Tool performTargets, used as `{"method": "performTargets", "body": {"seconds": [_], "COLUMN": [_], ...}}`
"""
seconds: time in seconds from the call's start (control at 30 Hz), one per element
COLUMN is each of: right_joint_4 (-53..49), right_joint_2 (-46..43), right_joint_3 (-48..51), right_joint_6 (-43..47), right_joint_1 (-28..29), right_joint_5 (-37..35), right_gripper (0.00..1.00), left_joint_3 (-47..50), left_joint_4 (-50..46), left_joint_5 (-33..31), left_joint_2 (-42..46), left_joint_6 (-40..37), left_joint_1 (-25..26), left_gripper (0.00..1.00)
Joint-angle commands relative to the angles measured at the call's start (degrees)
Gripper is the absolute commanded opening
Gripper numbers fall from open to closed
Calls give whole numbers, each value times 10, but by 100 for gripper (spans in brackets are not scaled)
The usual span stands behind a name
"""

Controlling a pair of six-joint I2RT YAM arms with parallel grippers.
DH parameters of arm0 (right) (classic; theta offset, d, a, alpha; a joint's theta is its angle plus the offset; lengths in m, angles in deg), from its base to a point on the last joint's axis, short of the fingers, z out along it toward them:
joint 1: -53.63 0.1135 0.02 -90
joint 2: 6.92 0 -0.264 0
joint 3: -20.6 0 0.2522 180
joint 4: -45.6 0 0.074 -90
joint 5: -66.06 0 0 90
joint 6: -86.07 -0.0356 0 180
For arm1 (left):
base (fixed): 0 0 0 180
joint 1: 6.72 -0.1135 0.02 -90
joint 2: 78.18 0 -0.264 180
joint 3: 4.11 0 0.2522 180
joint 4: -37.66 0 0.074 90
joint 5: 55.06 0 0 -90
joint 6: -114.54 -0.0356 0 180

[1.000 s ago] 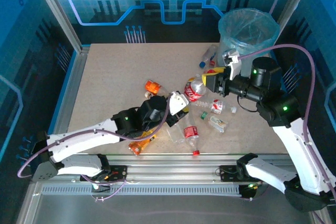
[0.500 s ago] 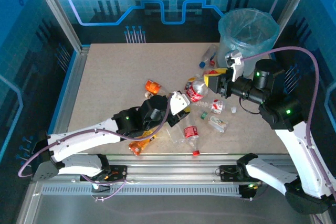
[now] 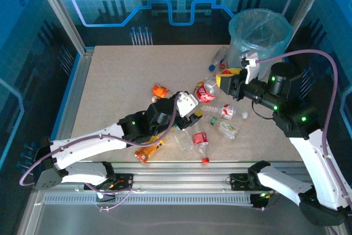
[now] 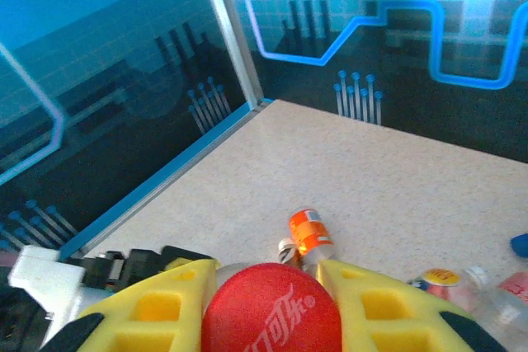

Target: Put the plastic bottles in the bin

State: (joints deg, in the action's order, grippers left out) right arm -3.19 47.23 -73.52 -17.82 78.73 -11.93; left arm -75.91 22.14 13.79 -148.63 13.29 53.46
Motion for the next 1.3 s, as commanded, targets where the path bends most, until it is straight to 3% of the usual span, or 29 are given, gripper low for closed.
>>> {"method": "performTargets", "body": {"seconds": [0.0, 0.23, 0.47, 0.63, 0.9, 1.07, 1.27], "right_joint_4": [33, 93, 107, 151, 186, 189, 178], "right_joint_2": [-7, -9, 60, 153, 340, 418, 476], "right_joint_3": [-18, -10, -77, -159, -339, -430, -493], "right_joint_6": [10, 19, 35, 34, 67, 114, 114], "right_joint_1": [-1, -1, 0, 2, 3, -11, -55], "right_joint_5": [-51, -115, -221, -305, -526, -594, -600], "right_gripper": [0, 0, 0, 0, 0, 0, 0], "left_joint_3": [7, 59, 84, 61, 29, 31, 48], "left_joint_4": [39, 87, 106, 108, 130, 145, 157], "left_joint_5": [-34, -50, -47, -47, -30, -31, -33], "left_joint_2": [22, 80, 116, 104, 72, 52, 54], "left_joint_6": [16, -4, -37, -72, -82, -77, -58], "left_joint_1": [0, 0, 0, -1, -3, -18, -43], "left_gripper": [77, 88, 93, 95, 96, 96, 96]}}
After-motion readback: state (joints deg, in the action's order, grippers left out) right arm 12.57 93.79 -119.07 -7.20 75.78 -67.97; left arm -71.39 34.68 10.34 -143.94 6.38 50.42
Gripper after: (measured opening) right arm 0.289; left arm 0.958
